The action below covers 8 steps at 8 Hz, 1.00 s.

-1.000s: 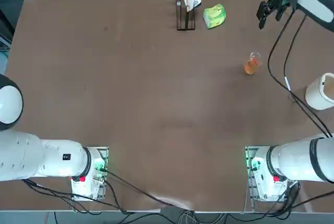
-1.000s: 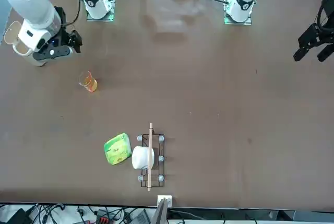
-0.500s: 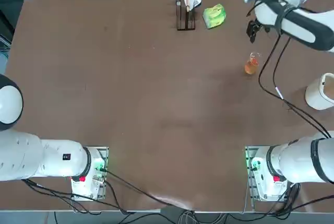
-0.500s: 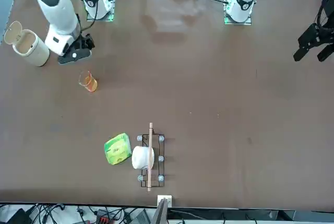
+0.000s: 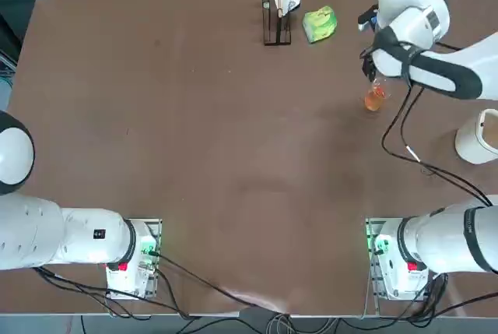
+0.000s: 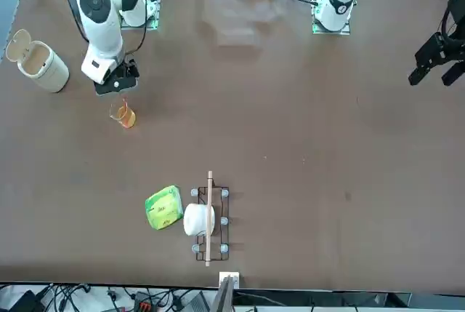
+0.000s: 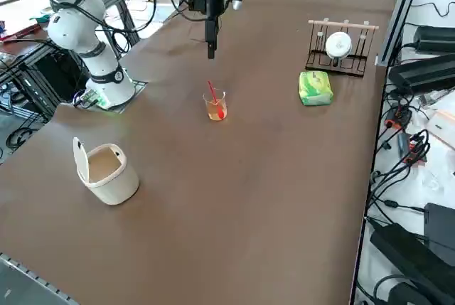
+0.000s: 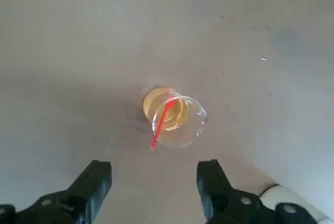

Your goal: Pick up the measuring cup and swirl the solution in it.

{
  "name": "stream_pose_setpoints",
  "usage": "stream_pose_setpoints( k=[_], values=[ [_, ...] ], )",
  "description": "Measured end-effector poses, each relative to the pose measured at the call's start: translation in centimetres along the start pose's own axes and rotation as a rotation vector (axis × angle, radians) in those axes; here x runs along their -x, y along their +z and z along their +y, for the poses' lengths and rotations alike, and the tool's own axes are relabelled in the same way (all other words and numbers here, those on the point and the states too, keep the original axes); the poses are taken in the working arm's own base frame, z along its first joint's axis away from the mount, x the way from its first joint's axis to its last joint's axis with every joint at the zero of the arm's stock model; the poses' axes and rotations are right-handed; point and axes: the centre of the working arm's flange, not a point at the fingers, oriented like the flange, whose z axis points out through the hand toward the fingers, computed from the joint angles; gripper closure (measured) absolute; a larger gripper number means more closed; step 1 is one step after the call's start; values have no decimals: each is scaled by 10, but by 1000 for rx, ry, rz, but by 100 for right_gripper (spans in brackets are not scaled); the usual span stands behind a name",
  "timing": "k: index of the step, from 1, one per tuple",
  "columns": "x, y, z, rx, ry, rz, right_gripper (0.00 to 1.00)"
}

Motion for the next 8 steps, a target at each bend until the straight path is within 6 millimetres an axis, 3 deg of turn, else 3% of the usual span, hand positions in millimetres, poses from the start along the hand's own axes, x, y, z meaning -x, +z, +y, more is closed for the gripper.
stream_pose_setpoints(
  k=[5,8],
  values=[
    [24,68,-15,-11,-50,56,6],
    [25,90,-8,45,-102,29,10]
  ],
)
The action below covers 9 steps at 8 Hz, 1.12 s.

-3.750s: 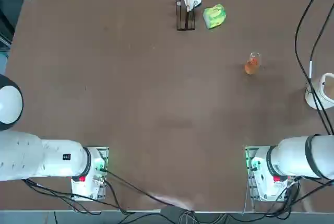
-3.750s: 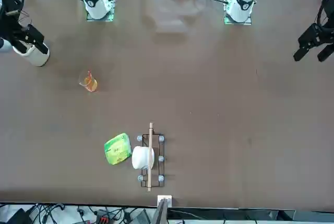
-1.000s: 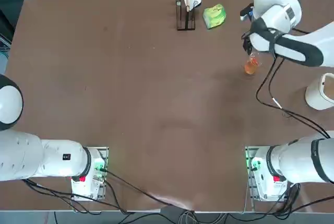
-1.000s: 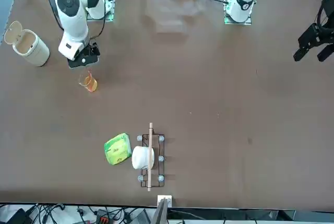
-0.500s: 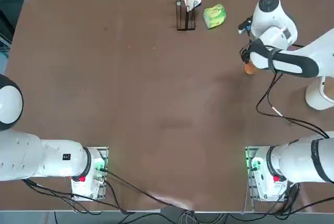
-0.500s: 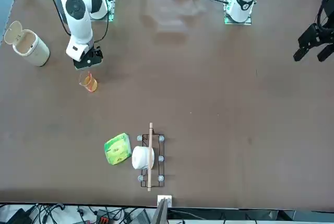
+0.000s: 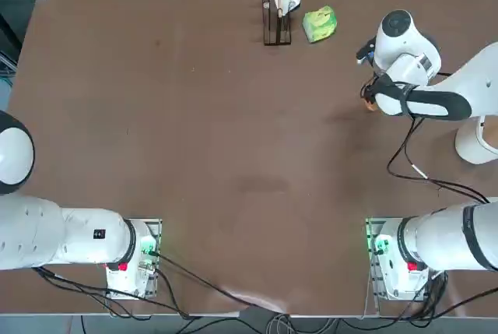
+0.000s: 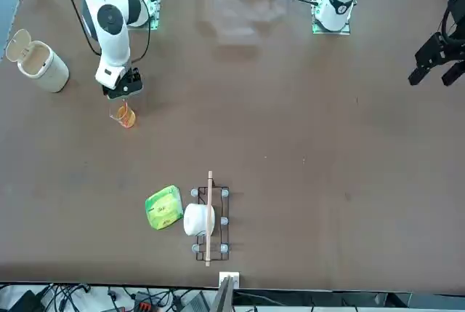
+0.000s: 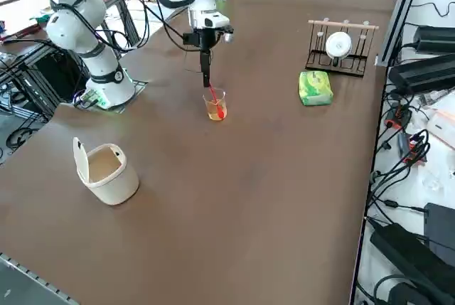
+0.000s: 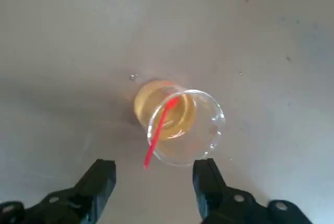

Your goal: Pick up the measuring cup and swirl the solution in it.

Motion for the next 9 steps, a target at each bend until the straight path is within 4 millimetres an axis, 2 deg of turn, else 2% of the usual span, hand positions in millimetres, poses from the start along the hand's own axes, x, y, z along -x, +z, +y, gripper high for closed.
stream_pose_setpoints(
  k=[1,3,5,9],
  values=[
    [0,4,1,3,-4,1,11],
    [-2,6,0,0,-8,7,25],
    [-3,6,0,-3,-9,16,32],
    [-5,9,-2,-8,-13,23,36]
  ],
)
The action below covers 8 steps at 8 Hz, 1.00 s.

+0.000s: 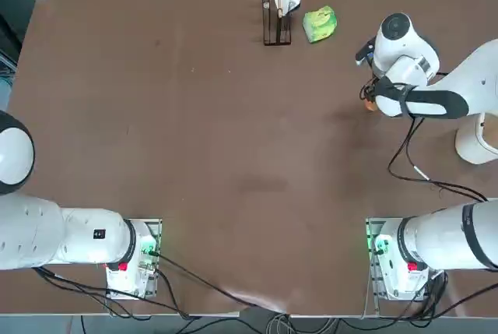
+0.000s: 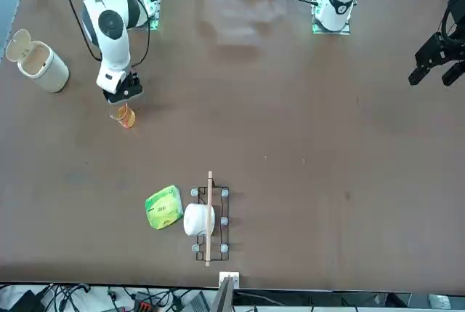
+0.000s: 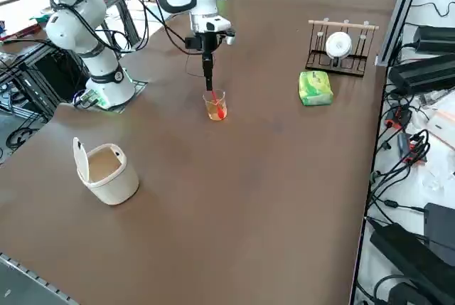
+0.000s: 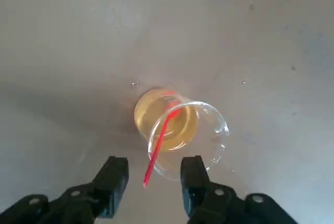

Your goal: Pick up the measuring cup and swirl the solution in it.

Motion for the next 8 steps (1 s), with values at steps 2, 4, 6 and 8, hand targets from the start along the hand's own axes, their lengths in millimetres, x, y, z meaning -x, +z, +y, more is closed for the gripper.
stream_pose_setpoints(
  k=[2,4,6,8],
  values=[
    [0,3,-1,-2,-2,-7,40],
    [1,6,1,-1,-1,-12,43],
    [2,9,3,-1,2,-18,45],
    [2,11,3,-2,1,-22,47]
  ],
)
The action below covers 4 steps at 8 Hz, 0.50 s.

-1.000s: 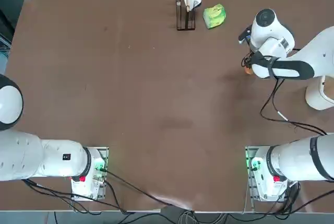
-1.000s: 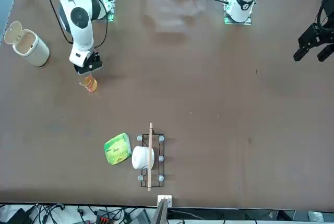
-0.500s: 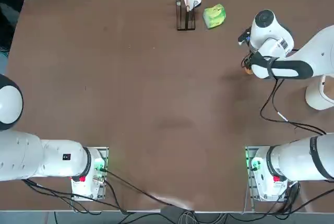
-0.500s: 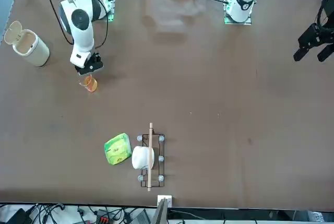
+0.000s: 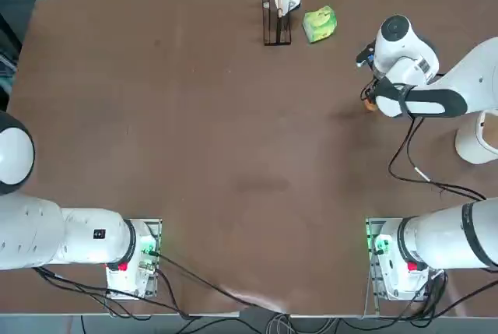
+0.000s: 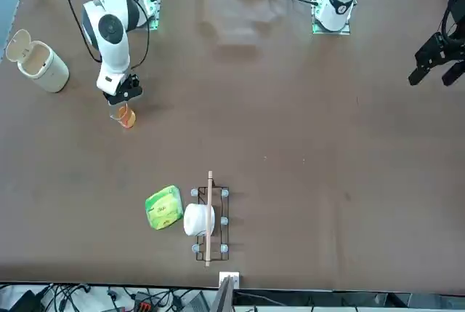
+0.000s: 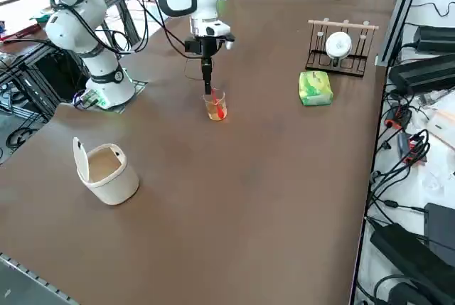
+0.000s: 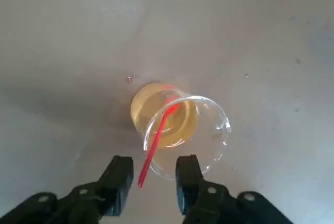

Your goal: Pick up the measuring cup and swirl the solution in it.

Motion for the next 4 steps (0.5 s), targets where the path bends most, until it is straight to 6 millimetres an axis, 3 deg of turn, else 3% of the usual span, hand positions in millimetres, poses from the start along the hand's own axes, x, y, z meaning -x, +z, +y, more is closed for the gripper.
stream_pose_setpoints(
  k=[4],
  values=[
    [0,0,0,-1,15,2,52]
  ],
)
